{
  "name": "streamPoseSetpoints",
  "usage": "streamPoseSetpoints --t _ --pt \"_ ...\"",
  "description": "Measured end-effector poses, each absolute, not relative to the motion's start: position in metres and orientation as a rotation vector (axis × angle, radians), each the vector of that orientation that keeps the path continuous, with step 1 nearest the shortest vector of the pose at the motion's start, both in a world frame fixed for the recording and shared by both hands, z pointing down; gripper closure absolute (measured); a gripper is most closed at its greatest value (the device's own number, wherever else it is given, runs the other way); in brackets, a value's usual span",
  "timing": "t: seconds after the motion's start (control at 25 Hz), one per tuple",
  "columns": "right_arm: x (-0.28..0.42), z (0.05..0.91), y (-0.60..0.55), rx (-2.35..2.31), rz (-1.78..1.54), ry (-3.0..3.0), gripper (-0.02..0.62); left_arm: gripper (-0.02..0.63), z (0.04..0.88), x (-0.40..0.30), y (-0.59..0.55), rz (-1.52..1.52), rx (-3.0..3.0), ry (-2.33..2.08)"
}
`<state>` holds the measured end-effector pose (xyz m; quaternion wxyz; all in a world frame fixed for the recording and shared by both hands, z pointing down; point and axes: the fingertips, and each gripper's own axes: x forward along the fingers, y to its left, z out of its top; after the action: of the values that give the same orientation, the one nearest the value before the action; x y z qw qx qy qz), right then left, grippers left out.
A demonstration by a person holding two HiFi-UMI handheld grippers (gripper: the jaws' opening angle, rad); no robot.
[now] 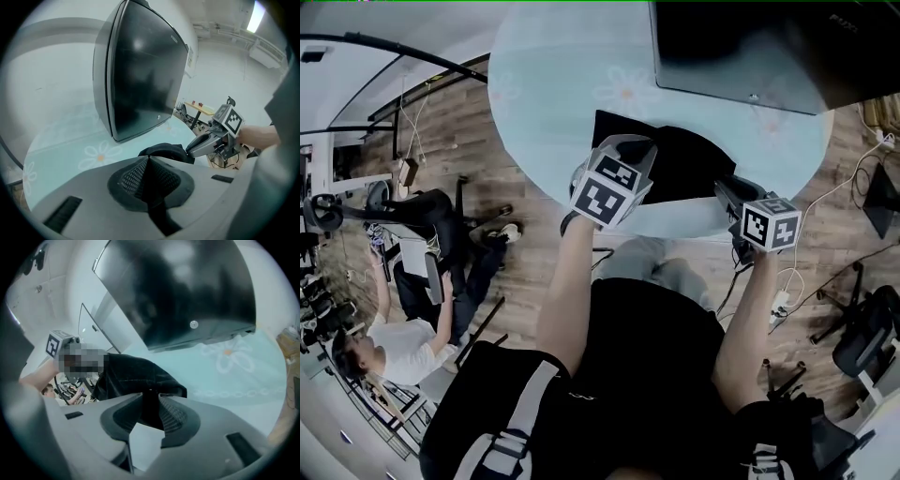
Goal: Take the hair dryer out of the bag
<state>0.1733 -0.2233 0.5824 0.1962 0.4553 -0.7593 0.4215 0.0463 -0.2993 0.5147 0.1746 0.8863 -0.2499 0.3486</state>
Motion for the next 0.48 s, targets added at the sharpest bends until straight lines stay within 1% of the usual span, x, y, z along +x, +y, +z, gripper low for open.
streamPoseSetpoints --t 0.16,0.48 --pt "0.184 0.594 -0.233 1.403 1.206 -2.067 0.483 0.592 0.515 0.045 -0.298 0.961 2.505 -0.704" --pt "0.169 0.589 -0.255 1.412 1.187 -2.085 0.483 0.592 0.515 0.04 -0.296 0.931 2.487 -0.721"
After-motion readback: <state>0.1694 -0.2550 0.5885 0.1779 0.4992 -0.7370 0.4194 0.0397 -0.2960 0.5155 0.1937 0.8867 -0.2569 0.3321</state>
